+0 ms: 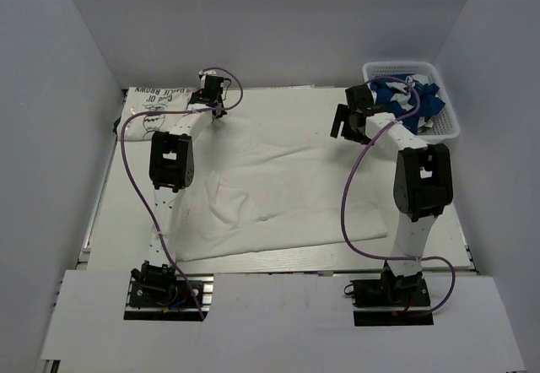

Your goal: Fold and stack the t-shirts

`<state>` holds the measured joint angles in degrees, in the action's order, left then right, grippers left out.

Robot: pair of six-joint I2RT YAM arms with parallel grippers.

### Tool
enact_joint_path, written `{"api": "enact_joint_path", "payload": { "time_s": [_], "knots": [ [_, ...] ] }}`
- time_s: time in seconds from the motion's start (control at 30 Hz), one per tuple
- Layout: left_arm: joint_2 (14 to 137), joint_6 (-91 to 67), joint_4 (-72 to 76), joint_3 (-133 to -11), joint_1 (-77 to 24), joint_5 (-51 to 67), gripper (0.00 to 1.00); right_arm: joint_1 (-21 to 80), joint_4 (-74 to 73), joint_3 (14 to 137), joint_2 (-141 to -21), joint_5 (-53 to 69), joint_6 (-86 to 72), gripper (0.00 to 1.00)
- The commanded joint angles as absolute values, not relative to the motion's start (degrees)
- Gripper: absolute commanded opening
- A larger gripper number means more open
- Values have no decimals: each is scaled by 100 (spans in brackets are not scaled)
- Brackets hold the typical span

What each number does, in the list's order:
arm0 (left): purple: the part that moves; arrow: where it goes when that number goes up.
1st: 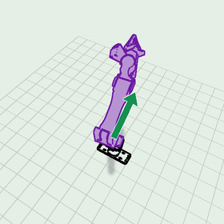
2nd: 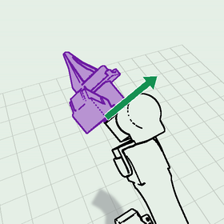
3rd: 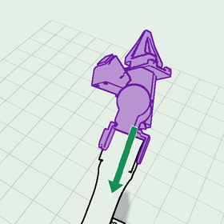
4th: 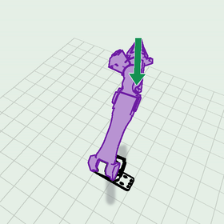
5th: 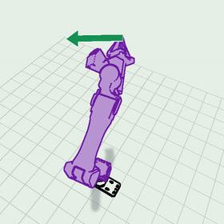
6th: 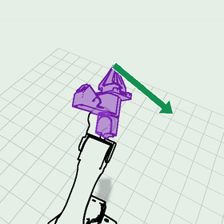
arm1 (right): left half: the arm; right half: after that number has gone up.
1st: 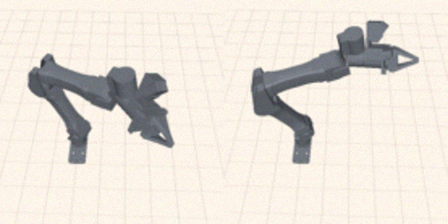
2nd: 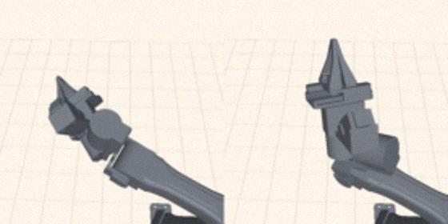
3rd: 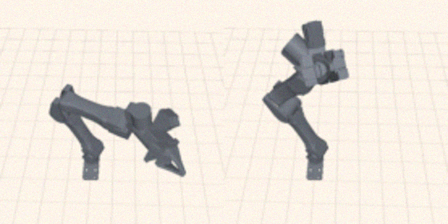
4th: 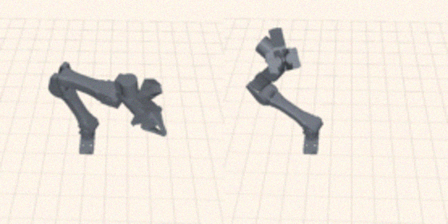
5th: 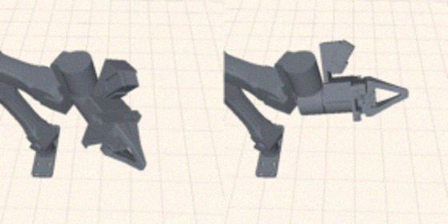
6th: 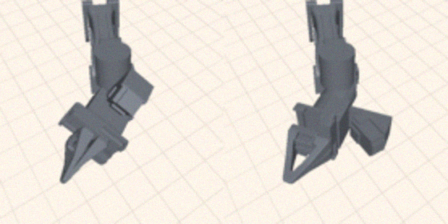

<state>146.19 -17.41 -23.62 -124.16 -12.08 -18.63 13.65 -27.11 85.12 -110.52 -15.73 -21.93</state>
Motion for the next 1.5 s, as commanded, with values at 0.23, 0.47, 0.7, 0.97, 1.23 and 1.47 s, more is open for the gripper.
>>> {"api": "enact_joint_path", "payload": {
  "time_s": [0.23, 0.47, 0.7, 0.97, 1.23, 1.47],
  "knots": [
    [13457, -1416, -2251, -11321, -1195, -1995, 0, 1362, -3015, 10019, -12347, -2601, -2409, 90],
    [13087, -1362, -2084, -10978, -1248, -1995, 0, 1354, -3085, 10204, -12674, -2927, -2346, 90],
    [12754, -1310, -1969, -10775, -1248, -1995, 0, 1354, -3076, 9984, -12762, -2787, -2478, 81],
    [12419, -1310, -1784, -10485, -1248, -1837, 0, 1354, -2743, 9932, -12885, -2479, -2435, 55],
    [11831, -1432, -1784, -9827, -1301, -1662, 0, 1380, -2251, 9424, -12332, -2593, -2347, 0],
    [10663, -1933, -1662, -8685, -1301, -1345, 0, 1415, -1706, 8572, -11445, -2558, -2153, 0]
  ]
}}
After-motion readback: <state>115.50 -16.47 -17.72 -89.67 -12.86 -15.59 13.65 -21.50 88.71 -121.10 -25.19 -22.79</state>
